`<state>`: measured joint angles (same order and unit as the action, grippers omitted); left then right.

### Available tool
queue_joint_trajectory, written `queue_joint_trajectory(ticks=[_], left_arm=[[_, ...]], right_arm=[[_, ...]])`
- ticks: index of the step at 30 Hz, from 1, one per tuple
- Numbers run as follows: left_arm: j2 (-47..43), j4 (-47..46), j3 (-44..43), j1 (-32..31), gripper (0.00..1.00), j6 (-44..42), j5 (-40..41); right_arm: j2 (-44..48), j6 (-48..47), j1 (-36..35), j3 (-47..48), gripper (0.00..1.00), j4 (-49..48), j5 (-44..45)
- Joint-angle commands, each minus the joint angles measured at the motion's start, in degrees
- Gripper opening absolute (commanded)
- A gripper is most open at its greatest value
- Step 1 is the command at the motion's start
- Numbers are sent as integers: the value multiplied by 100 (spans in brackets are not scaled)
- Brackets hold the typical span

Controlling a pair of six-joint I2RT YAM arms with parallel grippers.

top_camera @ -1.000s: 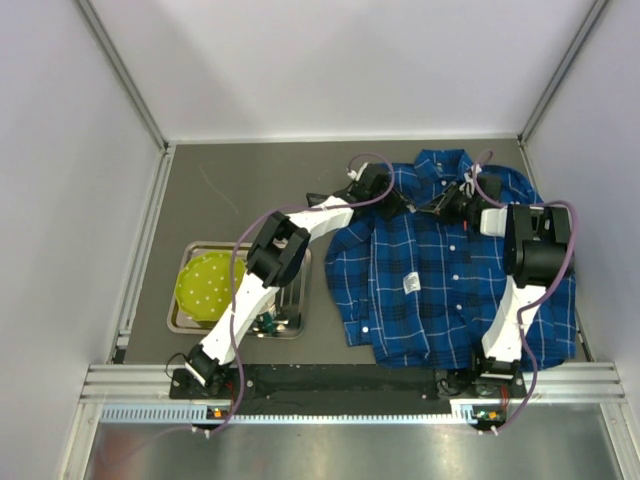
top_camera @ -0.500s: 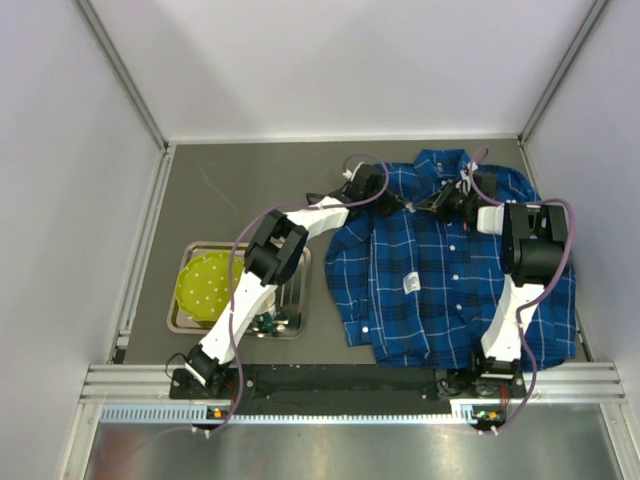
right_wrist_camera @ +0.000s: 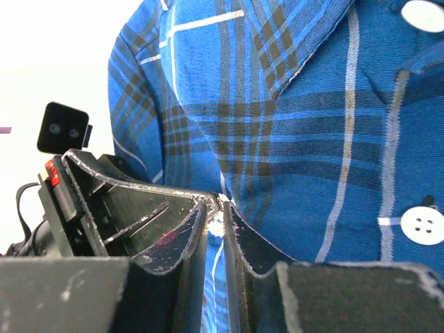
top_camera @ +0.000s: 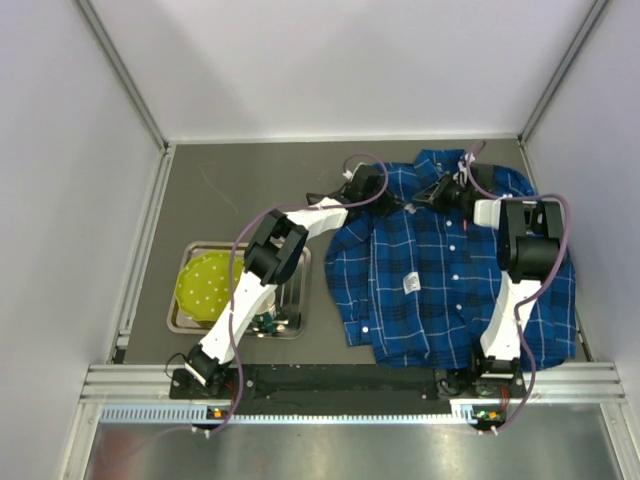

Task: Remove the brooch from the garment

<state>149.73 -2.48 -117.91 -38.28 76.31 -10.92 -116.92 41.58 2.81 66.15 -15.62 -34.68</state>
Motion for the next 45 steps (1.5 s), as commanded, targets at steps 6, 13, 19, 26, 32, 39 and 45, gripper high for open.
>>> queue_joint_trajectory(ticks=[6,13,19,26,32,39,45], left_arm=[[-243,-218,-39,58,3,77,-156],[-225,-104,-127,49,0,16,-121],[-199,20,-171,58,0,-64,-121],[-164,-95,-198,58,0,-64,-165],[-207,-103,-154,58,0,68,-156],[-172,-270,-145,75,0,621,-358],[-199,-139,-224,84,0,516,-332]], right_arm=[[-103,-89,-254,179,12,59,242],[-59,-36,-246,135,11,32,286],[-146,78,-184,205,12,120,277],[-190,60,-184,171,12,340,286],[-190,324,-149,3,12,498,540],[-375,693,-79,-172,12,367,532],[-358,527,-79,-94,11,620,523]])
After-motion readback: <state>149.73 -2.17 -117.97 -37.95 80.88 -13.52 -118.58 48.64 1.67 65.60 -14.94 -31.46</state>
